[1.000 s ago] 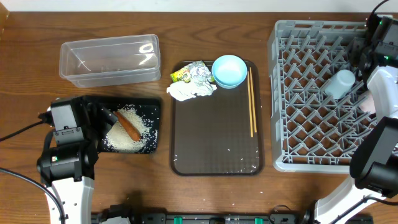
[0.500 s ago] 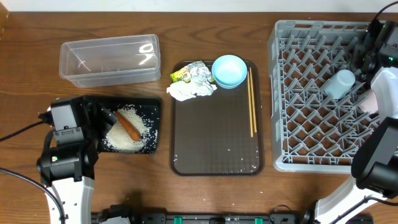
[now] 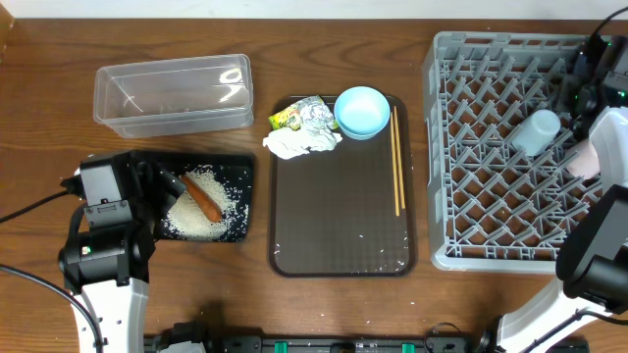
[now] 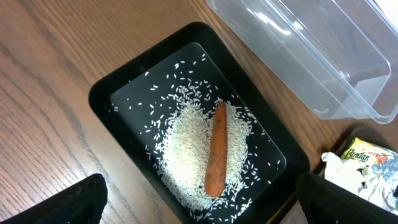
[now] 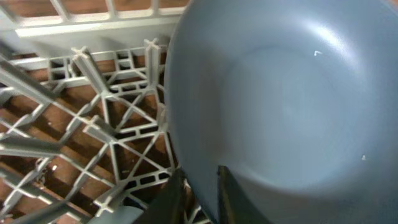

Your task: Sort waste into correct bins and load items into the dishwasher rack

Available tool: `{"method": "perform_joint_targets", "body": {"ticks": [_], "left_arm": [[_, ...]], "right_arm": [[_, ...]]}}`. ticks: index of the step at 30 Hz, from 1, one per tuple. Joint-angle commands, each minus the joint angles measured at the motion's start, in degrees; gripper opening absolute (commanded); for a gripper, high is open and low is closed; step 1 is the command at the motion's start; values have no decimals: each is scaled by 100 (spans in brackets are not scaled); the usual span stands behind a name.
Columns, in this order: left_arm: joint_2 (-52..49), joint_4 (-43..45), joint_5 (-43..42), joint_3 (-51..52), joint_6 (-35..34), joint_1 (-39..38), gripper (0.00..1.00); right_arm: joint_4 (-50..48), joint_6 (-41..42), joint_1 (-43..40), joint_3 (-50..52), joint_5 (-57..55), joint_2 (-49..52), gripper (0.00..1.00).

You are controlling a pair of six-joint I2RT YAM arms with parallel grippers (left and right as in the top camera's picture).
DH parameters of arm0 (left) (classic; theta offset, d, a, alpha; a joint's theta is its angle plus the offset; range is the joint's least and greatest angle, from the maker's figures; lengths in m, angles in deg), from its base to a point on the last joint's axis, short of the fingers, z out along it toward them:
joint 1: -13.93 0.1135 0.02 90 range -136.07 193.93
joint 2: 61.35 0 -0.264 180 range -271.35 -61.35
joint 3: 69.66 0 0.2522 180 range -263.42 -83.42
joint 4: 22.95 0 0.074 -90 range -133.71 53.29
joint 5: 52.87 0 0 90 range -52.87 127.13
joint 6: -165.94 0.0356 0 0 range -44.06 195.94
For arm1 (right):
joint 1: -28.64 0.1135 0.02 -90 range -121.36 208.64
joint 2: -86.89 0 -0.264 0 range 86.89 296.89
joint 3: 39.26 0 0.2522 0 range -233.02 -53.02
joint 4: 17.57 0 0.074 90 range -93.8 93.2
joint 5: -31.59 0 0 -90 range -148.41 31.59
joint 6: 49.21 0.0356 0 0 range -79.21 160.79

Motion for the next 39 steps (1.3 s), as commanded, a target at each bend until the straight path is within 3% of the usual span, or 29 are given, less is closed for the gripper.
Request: {"method": "perform_joint_targets", "body": {"ticks": [1, 20, 28, 35, 39], "left_arm": [[-11, -4, 114, -4, 74, 17, 99], [-11, -4, 114, -4, 74, 17, 99], [-11, -4, 114, -4, 74, 17, 99], [-11, -4, 114, -4, 74, 17, 99], [-11, -4, 114, -4, 74, 17, 99]], "right_arm": [[61, 52, -103, 2, -28, 70, 3], [52, 166, -98, 0, 940, -343, 1], [-562, 1220, -98, 0, 2979, -940, 1], [-885, 1735, -103, 0, 3038, -1235, 2], [-463, 1097, -98, 0, 1661, -1137, 41]]}}
